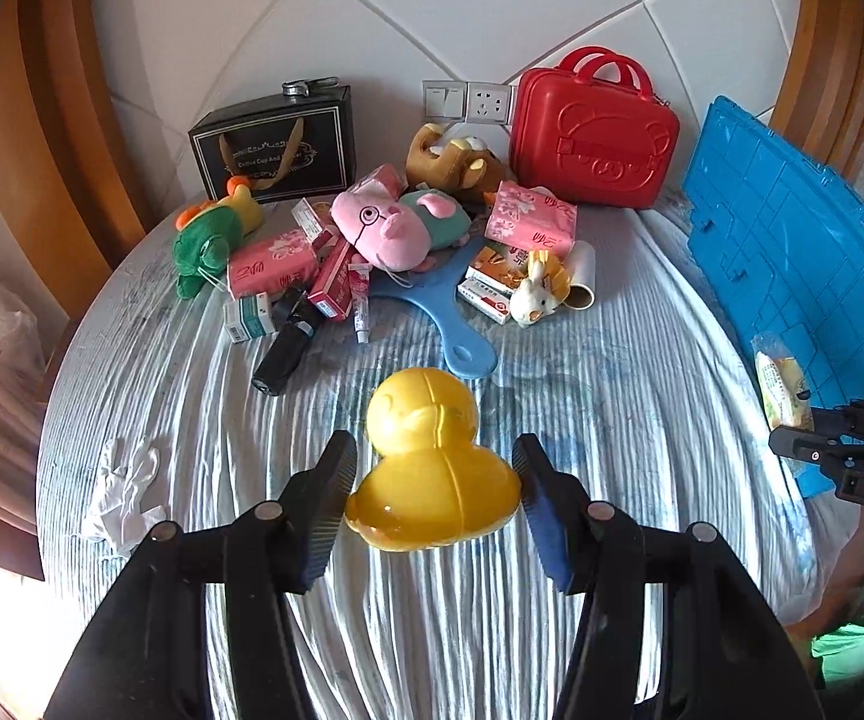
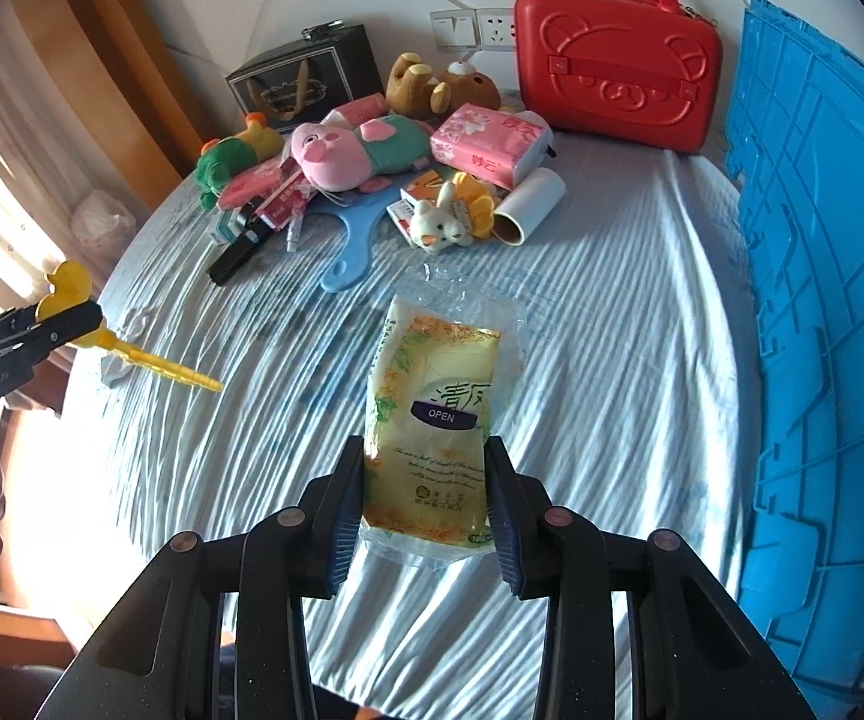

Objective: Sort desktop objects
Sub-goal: 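Lift the yellow duck clip and wipes pack and carry them over the blue bin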

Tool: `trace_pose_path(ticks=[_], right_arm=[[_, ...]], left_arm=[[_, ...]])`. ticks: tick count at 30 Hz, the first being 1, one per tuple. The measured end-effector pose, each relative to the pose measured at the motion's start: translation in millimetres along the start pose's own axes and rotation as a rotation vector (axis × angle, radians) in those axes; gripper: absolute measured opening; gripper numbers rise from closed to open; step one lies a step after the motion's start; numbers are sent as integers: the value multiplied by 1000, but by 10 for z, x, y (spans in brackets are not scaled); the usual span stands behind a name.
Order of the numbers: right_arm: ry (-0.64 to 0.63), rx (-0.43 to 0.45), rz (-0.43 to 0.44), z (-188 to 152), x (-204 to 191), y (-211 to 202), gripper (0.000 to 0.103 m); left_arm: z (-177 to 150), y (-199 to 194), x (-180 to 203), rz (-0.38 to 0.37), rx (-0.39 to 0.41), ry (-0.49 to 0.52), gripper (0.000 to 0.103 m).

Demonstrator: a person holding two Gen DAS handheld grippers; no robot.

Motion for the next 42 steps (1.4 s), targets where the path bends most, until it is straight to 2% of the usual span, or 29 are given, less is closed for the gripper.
trace_pose_path(ticks=[11,22,31,42], right_arm=[[-66,123,71,253,-233,-717,37],[-111,219,140,418,-305,-1398,37],[-97,306,165,516,-118,-1881,37],[-38,406,141,618,413,-2374,37]], left_arm=[[514,-539,320,7,101,13,53],[1015,-992,675,11,200,41,53],[1466,-1332,1055,2,271,94,53],[2103,-1535,1742,-50,355,182,53]])
Point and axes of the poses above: each gripper's, at about its wrist camera, not at the fingertips, and y roughly the way its jaws point, x to its right, z to its top, the point moved 6 cm from there along y, roughly the way its jaws point, and after that the axes turned 14 degrees about y, right-handed, at the moved point
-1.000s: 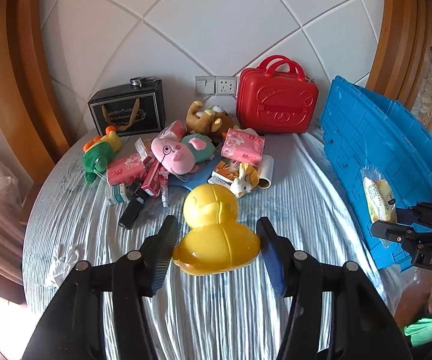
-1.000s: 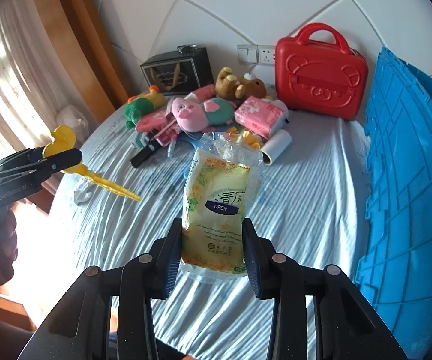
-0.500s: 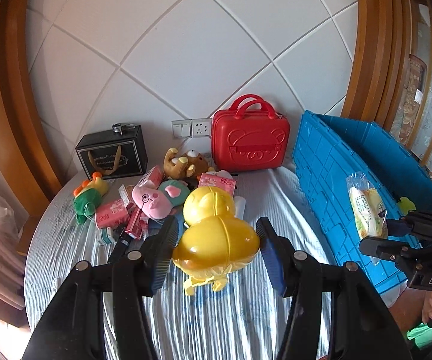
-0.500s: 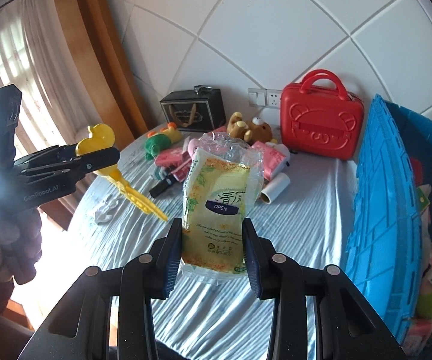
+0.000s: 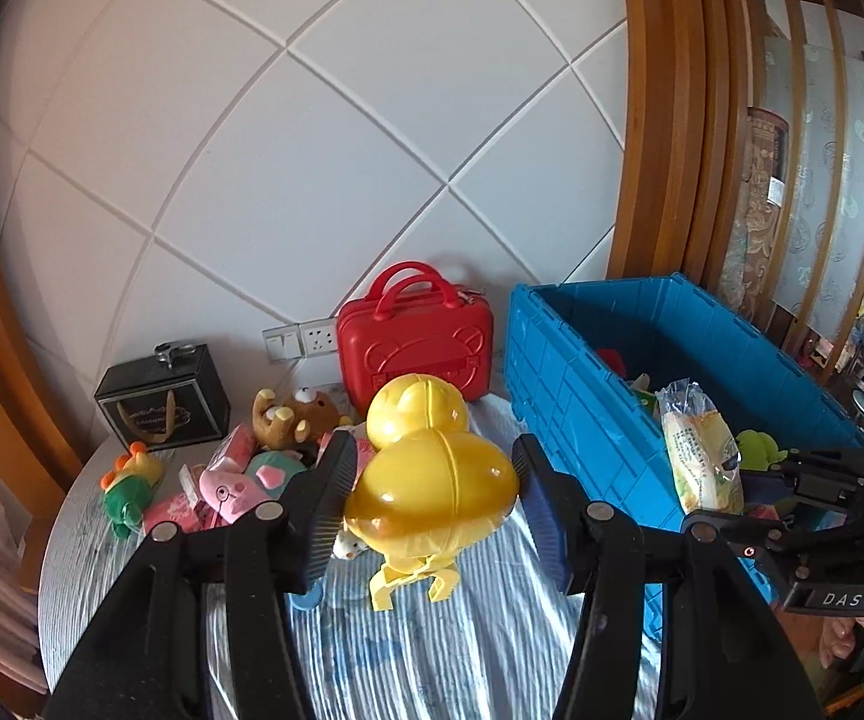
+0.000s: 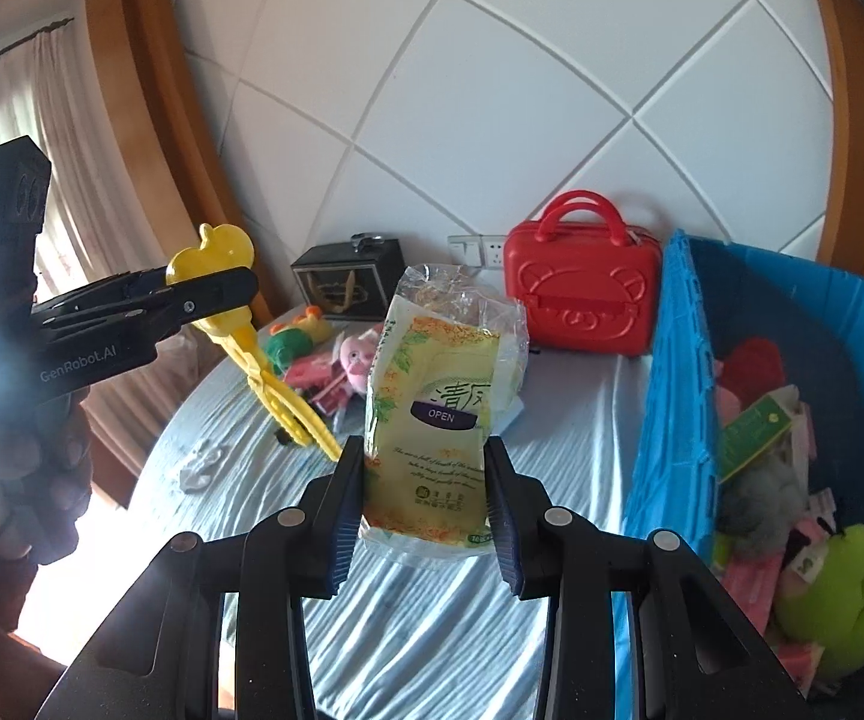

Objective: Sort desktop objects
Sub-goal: 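Lift the yellow duck clip and wipes pack and carry them over the blue bin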

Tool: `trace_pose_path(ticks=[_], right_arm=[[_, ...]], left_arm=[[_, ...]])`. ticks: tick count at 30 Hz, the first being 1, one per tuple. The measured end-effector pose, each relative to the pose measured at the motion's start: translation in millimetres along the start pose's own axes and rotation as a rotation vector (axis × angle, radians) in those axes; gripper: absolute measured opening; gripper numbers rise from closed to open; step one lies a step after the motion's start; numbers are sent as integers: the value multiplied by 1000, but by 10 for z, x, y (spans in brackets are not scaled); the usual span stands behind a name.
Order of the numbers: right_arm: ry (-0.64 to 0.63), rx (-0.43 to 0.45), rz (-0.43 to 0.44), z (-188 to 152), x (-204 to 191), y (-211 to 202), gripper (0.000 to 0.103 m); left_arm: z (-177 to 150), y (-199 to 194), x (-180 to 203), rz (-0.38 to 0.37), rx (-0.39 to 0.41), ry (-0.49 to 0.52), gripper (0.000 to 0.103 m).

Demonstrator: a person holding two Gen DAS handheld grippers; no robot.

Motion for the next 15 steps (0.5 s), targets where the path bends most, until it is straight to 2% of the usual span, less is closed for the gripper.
trace_pose_path(ticks=[15], right_arm=[[109,121,-81,246,857,-598,37]], left_arm=[[1193,195,1062,-131,130,155,53]])
Point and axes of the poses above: each gripper's, at about its wrist camera, not at the fingertips, and y roughly the way its jaws point, x to its right, z to its top, the point moved 6 cm from there along y, roughly the way its jaws point, and after that the axes turned 14 degrees about y, right-handed, at the moved point
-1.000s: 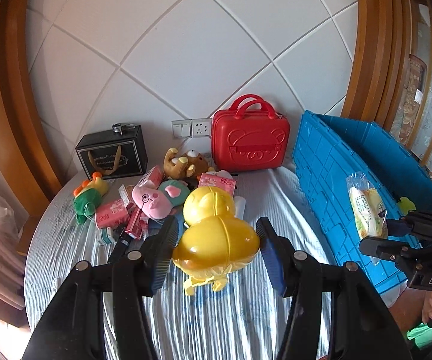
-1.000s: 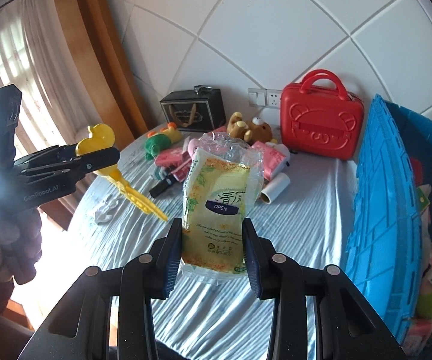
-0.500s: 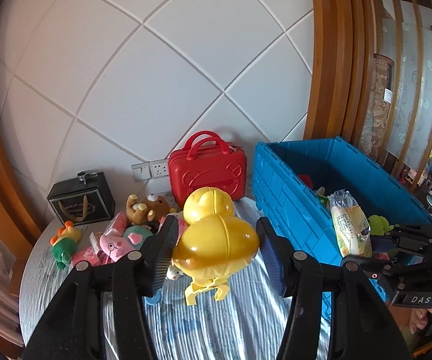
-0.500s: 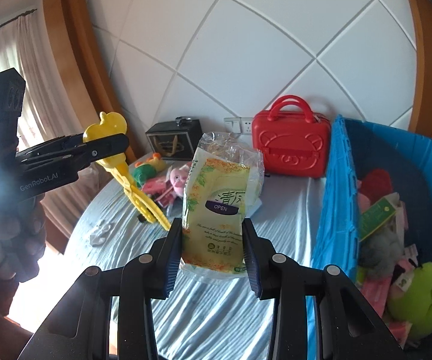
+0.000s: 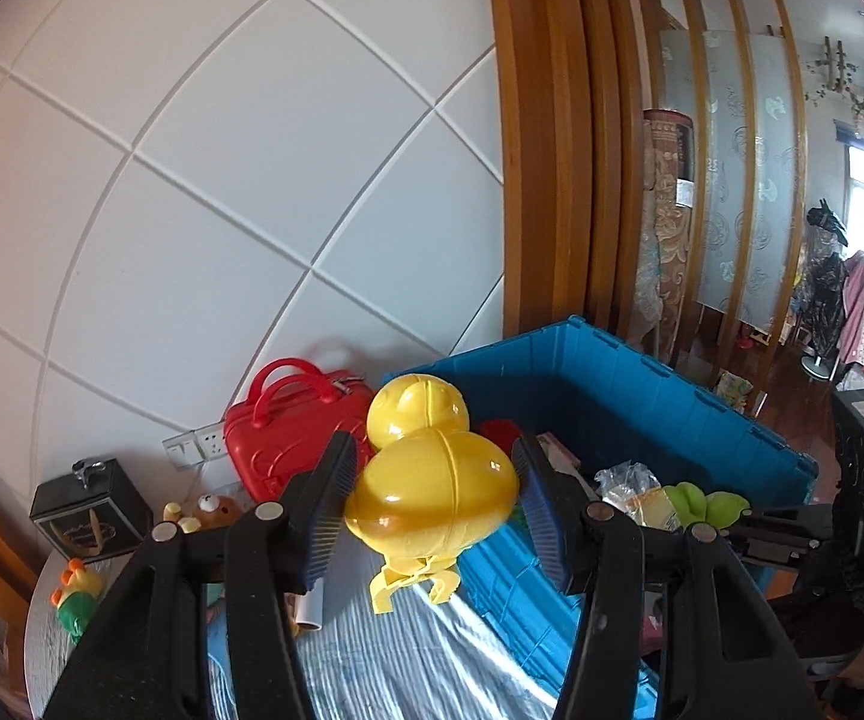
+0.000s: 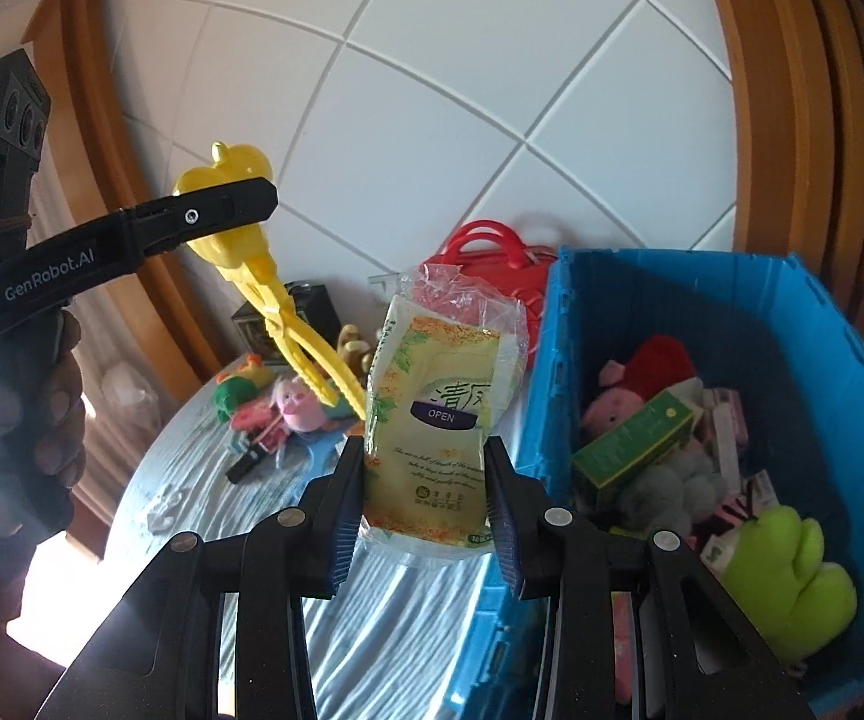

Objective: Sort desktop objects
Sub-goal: 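Lift the yellow duck clip and wipes pack and carry them over the blue bin, then open both tools to drop the duck clip and wipes pack into the bin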

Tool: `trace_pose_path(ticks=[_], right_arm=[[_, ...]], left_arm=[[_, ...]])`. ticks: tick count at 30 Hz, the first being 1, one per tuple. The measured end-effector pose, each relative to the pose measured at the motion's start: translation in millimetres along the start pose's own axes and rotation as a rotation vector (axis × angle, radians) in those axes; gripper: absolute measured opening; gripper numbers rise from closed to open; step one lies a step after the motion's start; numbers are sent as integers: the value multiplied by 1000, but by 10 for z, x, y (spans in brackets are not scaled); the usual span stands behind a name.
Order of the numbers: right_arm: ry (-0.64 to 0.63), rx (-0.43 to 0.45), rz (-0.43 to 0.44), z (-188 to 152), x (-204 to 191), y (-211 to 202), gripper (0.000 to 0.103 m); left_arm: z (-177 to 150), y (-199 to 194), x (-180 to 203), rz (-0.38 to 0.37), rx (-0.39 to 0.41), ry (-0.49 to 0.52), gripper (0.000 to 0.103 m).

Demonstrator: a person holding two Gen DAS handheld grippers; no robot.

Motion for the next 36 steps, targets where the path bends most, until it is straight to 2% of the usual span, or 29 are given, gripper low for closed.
trace_pose_path(ticks=[7,16,24,27,29,30,31,34,36], right_arm=[[49,44,-74,130,533,-158,37],[114,70,-186,173,1166,-285,37],[185,60,-258,144,1659,-341,37],[207,59,-291,145,1828,-328,38],[230,66,-325,156,1949,-327,51],[242,67,-337,158,1998,-329,72],[252,77,-337,165,2032,-344,87],[250,74,-335,187,2084,-321,89],[252,72,-329,199,2079,-302,89]], left_arm=[[490,233,369,-82,42,39,53],[827,656,900,-197,50,92,53],[976,1097,1345,-294,11,125,53],[987,1366,1573,-348,-61,176,54],[944,1586,1617,-291,-140,194,63],[938,1639,1609,-278,-155,184,64],[929,1674,1595,-271,-166,179,64],[867,1683,1553,-223,-176,203,64],[790,1688,1502,-223,-191,198,64]])
Point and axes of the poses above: each gripper's, at about its wrist camera, not at the fingertips, and y roughly the way its jaws point, x to its right, z to its top, the point moved 6 cm from there along y, roughly the way its jaws point, and after that the axes turned 14 degrees about y, right-handed, at the moved point
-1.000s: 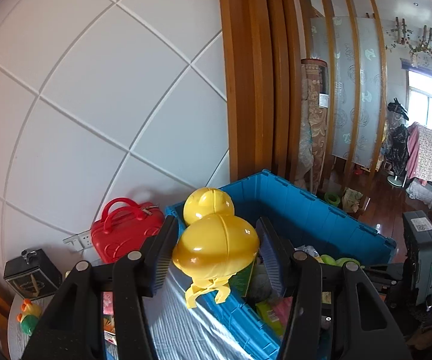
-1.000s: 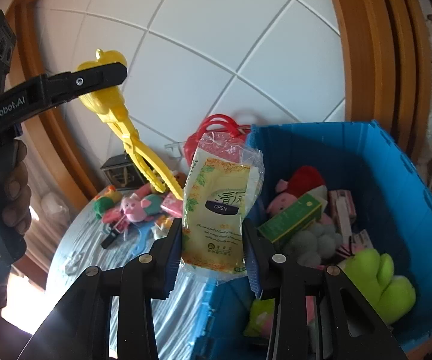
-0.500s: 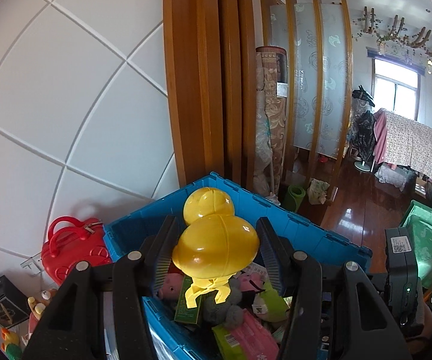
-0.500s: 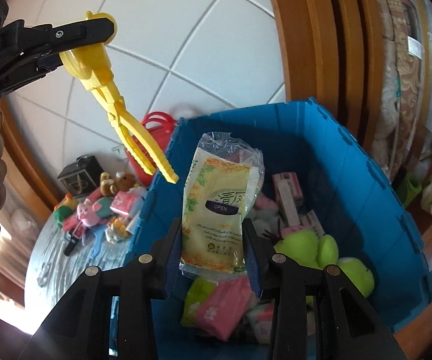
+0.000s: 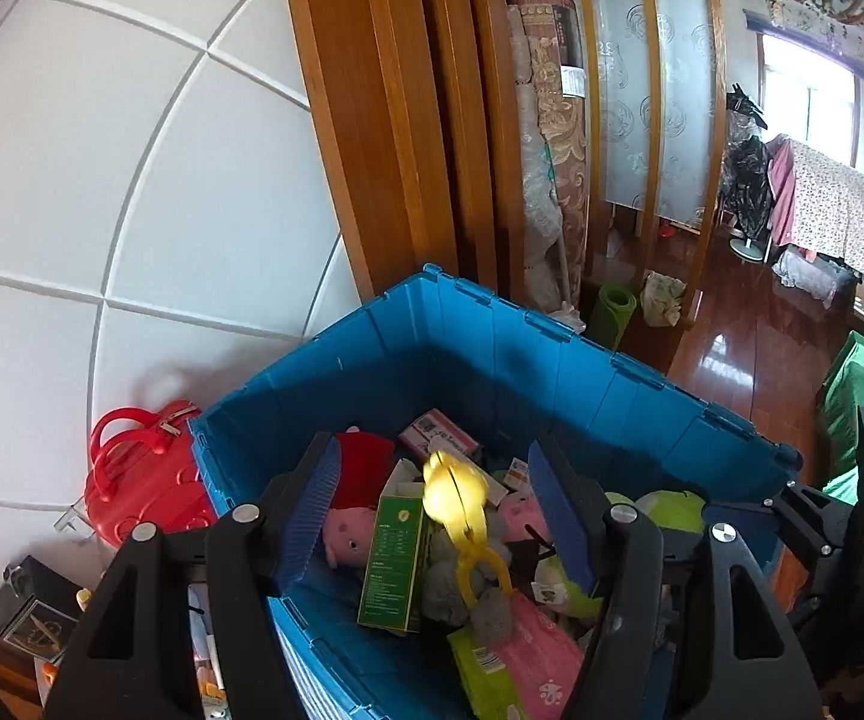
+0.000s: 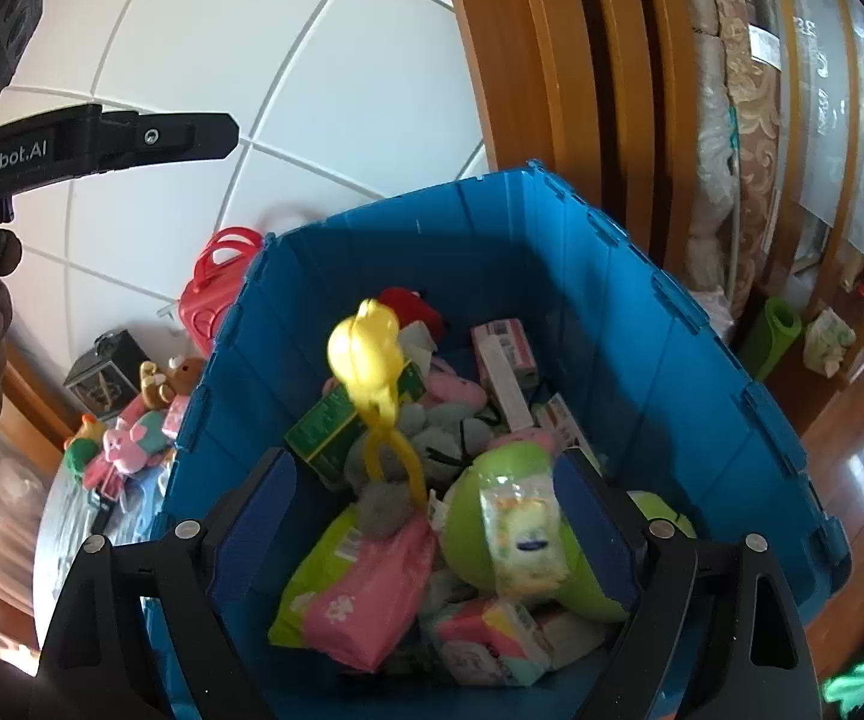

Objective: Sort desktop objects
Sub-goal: 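Open both tools to drop the duck clip and wipes pack into the bin, then move both open tools back over the pile on the bed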

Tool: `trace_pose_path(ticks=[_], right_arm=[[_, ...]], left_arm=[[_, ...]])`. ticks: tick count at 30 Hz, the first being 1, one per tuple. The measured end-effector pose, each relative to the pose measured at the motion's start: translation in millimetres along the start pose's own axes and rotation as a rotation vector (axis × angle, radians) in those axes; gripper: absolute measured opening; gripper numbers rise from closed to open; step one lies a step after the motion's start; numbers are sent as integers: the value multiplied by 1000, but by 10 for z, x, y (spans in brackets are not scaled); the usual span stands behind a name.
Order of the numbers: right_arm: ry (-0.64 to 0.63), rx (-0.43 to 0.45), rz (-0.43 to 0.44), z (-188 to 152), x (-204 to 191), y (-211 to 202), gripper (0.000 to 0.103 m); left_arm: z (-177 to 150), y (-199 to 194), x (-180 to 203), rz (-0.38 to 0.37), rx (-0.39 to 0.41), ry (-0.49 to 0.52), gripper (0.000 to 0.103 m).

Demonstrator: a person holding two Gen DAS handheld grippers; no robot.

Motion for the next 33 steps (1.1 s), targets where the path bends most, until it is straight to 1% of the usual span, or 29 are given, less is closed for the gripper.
trace_pose_path(ticks=[5,9,12,15,21,22,23,26,33], right_arm=[[-29,-6,13,-20,-172,30,89],[-63,-13,27,-71,-389,46,89],[-87,-20,38,-126,-563,62,89],[-112,-25,50,-190,-756,87,89],[-165,-39,81,-356,-1242,143,96],[-178,-43,87,-398,-1341,162,96],[-184,-79,71,-457,-1418,186,96],[-212,-101,81,-599,-1704,273,96],[-274,-150,92,-991,-2342,481,97]], left_arm=[[-228,-56,-171,19,-16,-34,64],[-405,-138,-317,35,-21,-67,64],[-586,-232,-441,48,-27,-100,64],[-835,-324,-566,62,-35,-131,64],[-1576,-528,-871,90,-90,-214,64],[-1704,-564,-926,96,-96,-228,64],[-1851,-607,-985,104,-108,-242,64],[-2279,-738,-1146,127,-134,-275,64],[-3272,-1019,-1478,141,-205,-376,64]])
Point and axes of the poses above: each gripper's, at about its wrist camera, not at the fingertips, and y roughly the way its jaws point, x to its right, z to its top, the point moved 6 cm from there along y, roughly the way its jaws point, and after that the axes turned 14 degrees about y, right-handed, at the moved point
